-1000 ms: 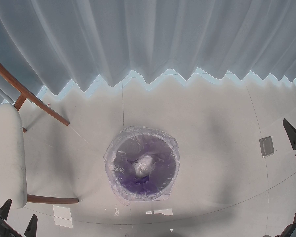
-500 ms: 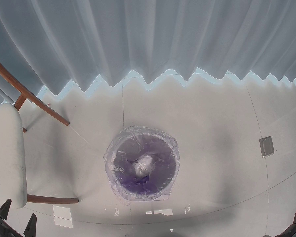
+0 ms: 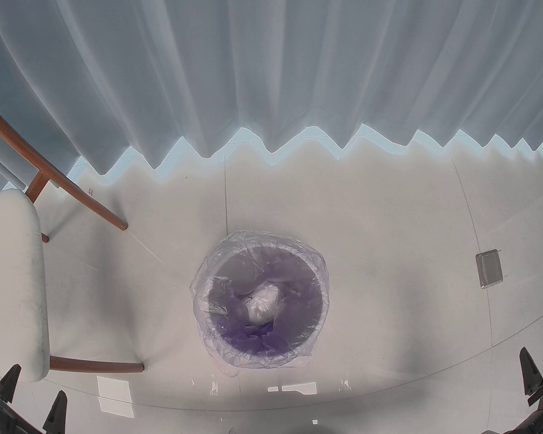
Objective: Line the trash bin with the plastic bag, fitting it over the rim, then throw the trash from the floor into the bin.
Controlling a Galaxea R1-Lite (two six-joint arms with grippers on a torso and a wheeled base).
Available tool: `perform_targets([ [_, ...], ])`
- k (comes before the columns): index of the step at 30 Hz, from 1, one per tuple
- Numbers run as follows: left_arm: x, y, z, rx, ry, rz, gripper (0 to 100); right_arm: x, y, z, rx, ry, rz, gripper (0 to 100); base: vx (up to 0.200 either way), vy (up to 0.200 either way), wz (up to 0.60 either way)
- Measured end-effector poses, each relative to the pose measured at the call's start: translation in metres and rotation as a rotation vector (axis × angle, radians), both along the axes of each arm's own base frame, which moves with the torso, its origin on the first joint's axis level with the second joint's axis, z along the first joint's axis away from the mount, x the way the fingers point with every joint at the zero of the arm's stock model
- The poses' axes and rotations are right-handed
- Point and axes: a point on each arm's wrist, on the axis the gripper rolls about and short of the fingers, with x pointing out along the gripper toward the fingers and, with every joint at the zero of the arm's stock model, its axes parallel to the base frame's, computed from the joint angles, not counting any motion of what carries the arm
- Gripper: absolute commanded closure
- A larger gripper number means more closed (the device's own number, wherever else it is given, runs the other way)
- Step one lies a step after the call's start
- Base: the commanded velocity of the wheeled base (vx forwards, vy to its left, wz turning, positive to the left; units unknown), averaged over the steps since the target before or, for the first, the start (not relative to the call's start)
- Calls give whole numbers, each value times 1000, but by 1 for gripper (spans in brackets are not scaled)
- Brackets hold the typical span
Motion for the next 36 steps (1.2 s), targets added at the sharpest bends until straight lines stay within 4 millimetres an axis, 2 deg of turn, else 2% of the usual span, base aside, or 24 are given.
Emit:
perform_targets([
  [6, 0, 0, 0, 0, 0, 1, 0, -7, 1, -8, 19, -13, 23, 0, 0, 0, 0],
  [15, 0, 0, 0, 0, 0, 2, 0, -10, 5, -9, 41, -33, 197, 0, 0, 0, 0],
  [25, 0, 0, 0, 1, 0, 2, 0, -10, 3, -9, 61, -44, -21, 0, 0, 0, 0],
  [36, 0, 0, 0, -4, 1, 3, 0, -10, 3, -9, -120, -22, -20, 0, 0, 0, 0],
])
